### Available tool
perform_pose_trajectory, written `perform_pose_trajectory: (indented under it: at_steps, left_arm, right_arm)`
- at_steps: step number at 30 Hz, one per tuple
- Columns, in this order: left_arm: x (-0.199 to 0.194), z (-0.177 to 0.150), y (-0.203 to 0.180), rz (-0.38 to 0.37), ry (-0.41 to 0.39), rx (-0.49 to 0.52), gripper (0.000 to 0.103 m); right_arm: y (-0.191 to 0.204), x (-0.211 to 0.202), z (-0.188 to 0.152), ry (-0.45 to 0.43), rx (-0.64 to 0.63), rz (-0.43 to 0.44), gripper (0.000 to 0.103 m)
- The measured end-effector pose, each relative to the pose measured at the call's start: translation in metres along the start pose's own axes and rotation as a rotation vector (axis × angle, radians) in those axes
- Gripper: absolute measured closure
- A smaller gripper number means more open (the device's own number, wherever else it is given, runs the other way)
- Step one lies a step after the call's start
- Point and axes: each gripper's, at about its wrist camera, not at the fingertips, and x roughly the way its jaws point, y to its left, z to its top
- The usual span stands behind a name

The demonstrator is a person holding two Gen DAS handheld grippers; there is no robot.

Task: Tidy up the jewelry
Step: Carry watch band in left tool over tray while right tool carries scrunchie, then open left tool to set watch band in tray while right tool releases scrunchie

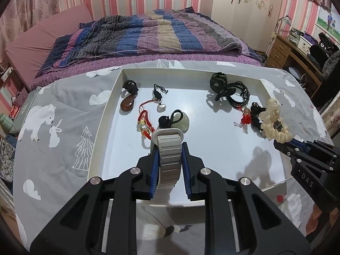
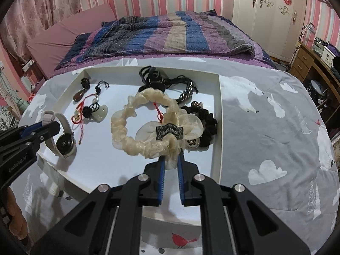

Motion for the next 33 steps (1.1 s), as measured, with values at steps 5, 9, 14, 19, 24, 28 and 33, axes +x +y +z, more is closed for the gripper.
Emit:
perform_pose_trajectory:
  at_steps: [5,9,14,19,24,28,33]
  left_arm:
    - [0.006,-0.002,-0.001,0.008,0.004,0.009,0.084]
    - [0.006,-0.002,0.0,0.013,0.001,0.008,0.084]
    - [0.012,-0.003,0.005,0.034,0.008,0.007,0.082]
    - [0.015,-0.006,0.004,0.056,0.009,0.022,0.079]
    - [0.018,-0.009,0.002,0.068,0.018,0.03,0.079]
    - [0.018,-0.01,0.003,0.068,0.016,0.024,0.078]
    - [0.018,-0.011,0.003,0.074,0.015,0.023,0.076]
  right_arm:
    - [-0.003,0.009,-0.002,0.013,0.013,0.001,0.092]
    - [-0.003,0.016,-0.005,0.027,0.025,0.006,0.092]
    - [-0.006,0.025,-0.006,0.039,0.038,0.005,0.092]
    - [-0.01,0.031,-0.007,0.049,0.051,0.006,0.092]
    - [-0.013,0.035,-0.008,0.049,0.069,0.016,0.092]
    - [-0.016,0.04,-0.009,0.059,0.079,0.024,0.092]
    - [-0.016,0.041,-0.01,0.052,0.074,0.025,0.091]
